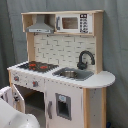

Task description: Play with the kitchen

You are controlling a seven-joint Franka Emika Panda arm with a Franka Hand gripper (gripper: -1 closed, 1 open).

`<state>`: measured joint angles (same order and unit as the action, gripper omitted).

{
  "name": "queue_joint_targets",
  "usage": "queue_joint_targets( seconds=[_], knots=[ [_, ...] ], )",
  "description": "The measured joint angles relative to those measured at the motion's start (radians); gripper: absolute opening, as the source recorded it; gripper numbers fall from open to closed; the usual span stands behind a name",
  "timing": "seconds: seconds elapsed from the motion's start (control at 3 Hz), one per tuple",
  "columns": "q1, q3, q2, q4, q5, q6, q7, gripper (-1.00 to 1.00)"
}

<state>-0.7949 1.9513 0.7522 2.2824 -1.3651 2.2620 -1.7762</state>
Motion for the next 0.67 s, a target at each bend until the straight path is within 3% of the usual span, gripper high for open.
queue_joint_targets(
  seconds=[0.67],
  knots=[
    [0.002,0.06,0.001,-0.065,0.143,-0.089,0.081,-1.0]
  ],
)
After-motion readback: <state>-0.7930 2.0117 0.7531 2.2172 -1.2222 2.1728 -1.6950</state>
